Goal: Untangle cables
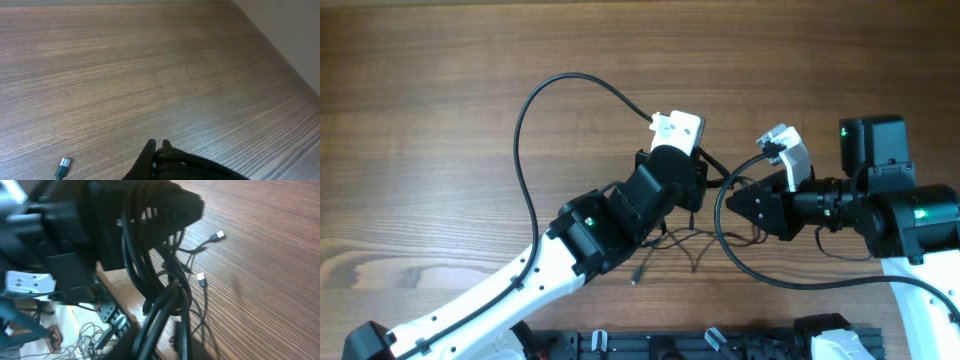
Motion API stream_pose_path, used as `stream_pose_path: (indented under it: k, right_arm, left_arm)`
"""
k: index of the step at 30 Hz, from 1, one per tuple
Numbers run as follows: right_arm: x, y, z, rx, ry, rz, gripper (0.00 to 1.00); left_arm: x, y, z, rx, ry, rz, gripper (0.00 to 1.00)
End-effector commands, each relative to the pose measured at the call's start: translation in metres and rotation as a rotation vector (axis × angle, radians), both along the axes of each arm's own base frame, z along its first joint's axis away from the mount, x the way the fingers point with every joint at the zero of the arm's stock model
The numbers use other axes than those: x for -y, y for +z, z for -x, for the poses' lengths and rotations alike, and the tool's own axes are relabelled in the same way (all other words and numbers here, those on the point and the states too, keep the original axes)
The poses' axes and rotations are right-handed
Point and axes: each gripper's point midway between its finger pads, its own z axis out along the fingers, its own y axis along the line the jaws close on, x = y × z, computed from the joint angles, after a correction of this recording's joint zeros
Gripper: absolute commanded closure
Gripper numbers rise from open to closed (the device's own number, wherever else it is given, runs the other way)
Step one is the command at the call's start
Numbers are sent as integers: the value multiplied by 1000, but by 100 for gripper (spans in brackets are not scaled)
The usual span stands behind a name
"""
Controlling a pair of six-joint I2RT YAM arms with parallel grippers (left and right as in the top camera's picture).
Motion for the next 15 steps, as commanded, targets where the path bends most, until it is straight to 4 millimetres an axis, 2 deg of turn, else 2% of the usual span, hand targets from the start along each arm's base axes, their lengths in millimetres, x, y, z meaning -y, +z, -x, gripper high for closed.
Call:
stream_pose_path:
  k: [1,5,10,15]
  right_arm:
    - [14,-8,-7,-16,-106,82,95]
    - [25,-15,-14,-32,-182,141,95]
    - [38,-20,-22,-52,-287,193,96]
    - [39,-18,-26,-38,-297,191,96]
  left_arm:
    - [-1,28,9,21,-22,82,96]
    - [-12,49,18,50,-24,114,96]
    - [-28,61,30,56,-24,122,96]
    - [-37,74,37,75,-24,147,96]
